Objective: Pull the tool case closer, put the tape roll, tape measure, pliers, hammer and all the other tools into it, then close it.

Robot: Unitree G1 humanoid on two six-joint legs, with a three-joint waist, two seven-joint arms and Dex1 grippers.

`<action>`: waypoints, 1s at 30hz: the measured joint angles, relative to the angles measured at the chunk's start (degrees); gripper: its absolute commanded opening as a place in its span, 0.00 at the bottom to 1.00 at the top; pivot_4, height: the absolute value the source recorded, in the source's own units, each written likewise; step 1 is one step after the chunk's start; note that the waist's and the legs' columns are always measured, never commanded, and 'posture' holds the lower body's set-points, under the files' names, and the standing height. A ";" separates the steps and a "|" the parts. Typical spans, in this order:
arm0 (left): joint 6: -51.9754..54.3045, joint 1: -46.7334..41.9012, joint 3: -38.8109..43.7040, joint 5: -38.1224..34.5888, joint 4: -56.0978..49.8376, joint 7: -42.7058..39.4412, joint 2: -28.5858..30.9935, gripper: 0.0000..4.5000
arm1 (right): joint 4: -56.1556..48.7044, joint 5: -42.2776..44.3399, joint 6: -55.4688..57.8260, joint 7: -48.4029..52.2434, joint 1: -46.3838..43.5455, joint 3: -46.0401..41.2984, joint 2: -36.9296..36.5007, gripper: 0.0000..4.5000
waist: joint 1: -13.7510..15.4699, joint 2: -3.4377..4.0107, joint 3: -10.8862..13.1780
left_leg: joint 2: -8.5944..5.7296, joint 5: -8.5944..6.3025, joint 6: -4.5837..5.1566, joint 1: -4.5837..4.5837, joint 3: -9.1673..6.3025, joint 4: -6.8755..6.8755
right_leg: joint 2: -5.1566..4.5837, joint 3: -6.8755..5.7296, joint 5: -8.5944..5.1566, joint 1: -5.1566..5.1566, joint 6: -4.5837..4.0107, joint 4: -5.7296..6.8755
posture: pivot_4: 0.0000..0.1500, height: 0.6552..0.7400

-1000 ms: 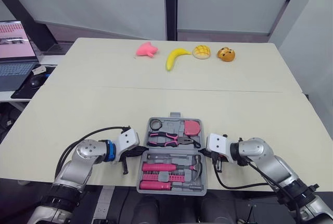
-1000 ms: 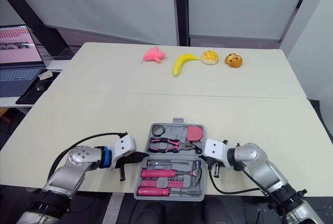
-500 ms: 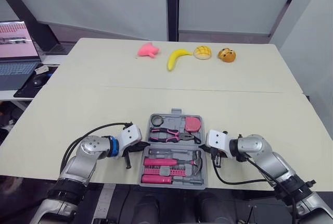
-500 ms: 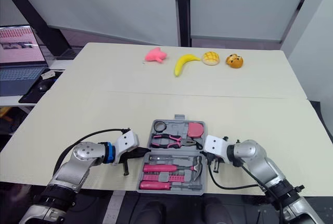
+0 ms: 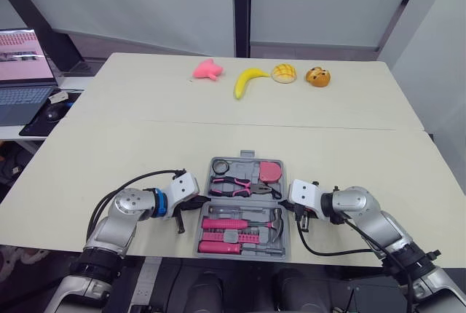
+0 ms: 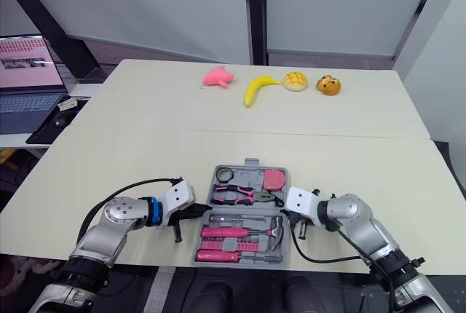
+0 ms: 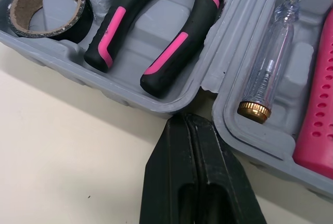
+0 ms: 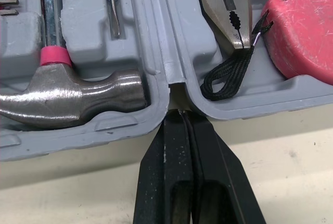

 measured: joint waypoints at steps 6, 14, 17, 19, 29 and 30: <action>-0.18 0.19 0.23 -0.30 -0.16 -0.30 0.70 0.00 | -0.03 0.02 0.05 0.00 0.00 -0.07 -0.54 0.00 | -0.01 0.00 0.00 | 0.00 0.00 0.00 -0.01 0.00 -0.01 | 0.00 0.00 0.00 -0.01 0.00 -0.01 | 1.00 1.00; -2.14 1.57 3.45 -2.85 2.56 -0.28 4.83 0.00 | -3.19 2.01 -0.11 -0.82 3.52 -5.12 -5.14 0.00 | -0.02 0.01 0.02 | 0.01 -0.01 0.00 -0.11 0.00 -0.14 | 0.00 -0.01 0.00 -0.13 -0.02 -0.10 | 1.00 1.00; -3.02 2.43 5.07 -4.04 2.75 -0.80 6.92 0.00 | -4.54 2.71 -0.26 -1.17 5.66 -7.61 -6.90 0.00 | -0.01 0.02 0.02 | 0.01 -0.01 0.00 -0.13 0.01 -0.15 | -0.01 -0.01 -0.01 -0.13 -0.02 -0.15 | 1.00 1.00; -2.13 4.96 6.29 -6.53 -1.34 -2.59 8.09 0.00 | -6.53 4.11 -0.20 -1.07 7.61 -9.25 -7.70 0.00 | -0.03 0.01 0.03 | 0.03 -0.01 -0.01 -0.19 0.02 -0.21 | -0.02 -0.01 0.00 -0.14 -0.02 -0.27 | 1.00 1.00; 8.19 13.81 -0.43 -13.61 -30.86 -7.81 11.00 0.00 | -14.87 9.11 3.26 -2.32 15.74 -12.43 -8.47 0.00 | 0.08 0.04 0.05 | 0.03 -0.02 -0.01 -0.17 0.04 -0.29 | -0.02 0.00 -0.03 -0.05 0.06 -0.52 | 1.00 1.00; 8.03 13.75 -1.68 -12.40 -30.66 -7.53 10.71 0.00 | -15.40 9.17 3.74 -2.53 16.03 -12.34 -8.25 0.00 | 0.08 0.04 0.05 | 0.03 -0.02 -0.01 -0.18 0.04 -0.29 | -0.01 0.00 -0.02 -0.06 0.07 -0.52 | 1.00 1.00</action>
